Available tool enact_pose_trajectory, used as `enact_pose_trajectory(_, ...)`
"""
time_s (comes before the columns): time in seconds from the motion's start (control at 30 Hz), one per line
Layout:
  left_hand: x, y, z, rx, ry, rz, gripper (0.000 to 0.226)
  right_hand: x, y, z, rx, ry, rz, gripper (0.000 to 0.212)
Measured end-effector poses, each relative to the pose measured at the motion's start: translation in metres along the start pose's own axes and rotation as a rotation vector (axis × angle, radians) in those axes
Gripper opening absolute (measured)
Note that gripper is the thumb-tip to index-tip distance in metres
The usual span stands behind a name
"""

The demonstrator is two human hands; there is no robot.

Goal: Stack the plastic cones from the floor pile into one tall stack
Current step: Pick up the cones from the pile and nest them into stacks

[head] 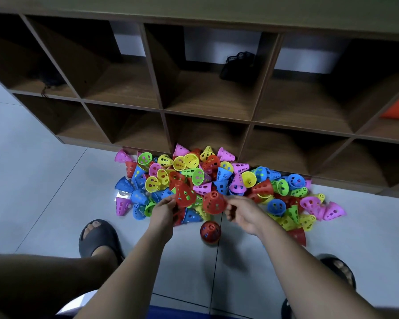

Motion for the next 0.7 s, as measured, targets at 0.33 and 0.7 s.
enact_pose_trajectory(0.33, 0.021, 0.030, 0.016, 0.294, -0.039, -0.323, 0.027, -0.053, -0.002, -0.007, 0.027, 0.151, 0.406, 0.014)
enact_pose_trajectory(0.7, 0.053, 0.014, 0.006, 0.294, -0.024, -0.647, 0.025, -0.064, -0.021, -0.032, -0.132, 0.161, 0.502, 0.016)
Point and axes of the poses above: each hand's wrist, its own z-axis away from the middle knuckle, its own y-axis out of the palm, x = y × z, the point moved 6 cm from there along -z, towards the middle knuckle, and after that the axes turned 14 degrees about z, right-handed, at the moved point
